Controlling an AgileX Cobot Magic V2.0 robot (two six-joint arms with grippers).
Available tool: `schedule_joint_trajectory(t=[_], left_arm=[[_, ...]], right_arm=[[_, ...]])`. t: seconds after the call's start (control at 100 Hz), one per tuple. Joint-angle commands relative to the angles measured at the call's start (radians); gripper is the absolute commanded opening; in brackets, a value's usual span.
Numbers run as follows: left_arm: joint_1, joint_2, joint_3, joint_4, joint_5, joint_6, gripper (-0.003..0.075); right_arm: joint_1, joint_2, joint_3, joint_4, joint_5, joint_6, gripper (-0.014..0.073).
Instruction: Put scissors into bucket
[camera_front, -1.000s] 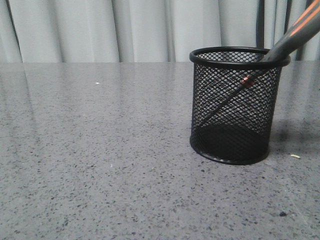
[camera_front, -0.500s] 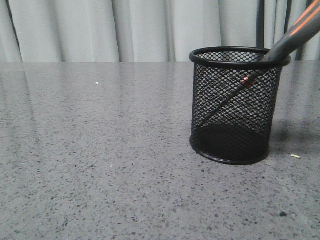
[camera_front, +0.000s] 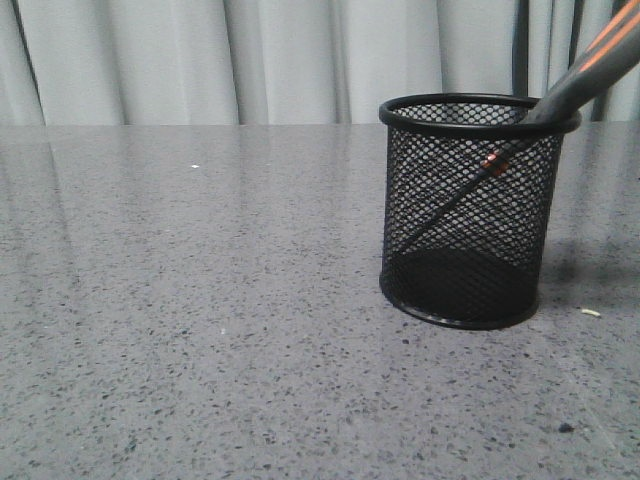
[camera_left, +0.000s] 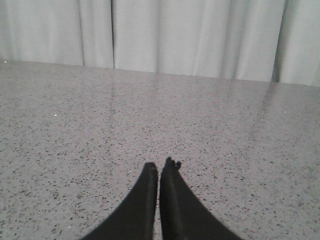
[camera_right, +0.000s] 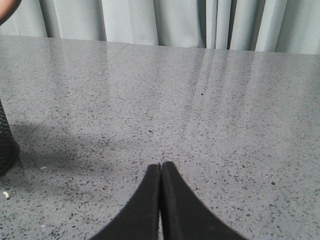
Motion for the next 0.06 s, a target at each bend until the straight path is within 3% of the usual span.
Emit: schedule_joint_trajectory(t=[0.0, 0.05], left_arm=[[0.003, -0.025, 0.041, -0.007, -0.081, -0.008, -0.0020], [0.003, -0.025, 0.041, -0.007, -0.081, -0.008, -0.0020]], right_arm=[[-0.007, -0.022, 0.006, -0.015, -0.075, 0.004, -0.0066], [-0.007, -0.022, 0.006, -0.015, -0.075, 0.004, -0.0066]])
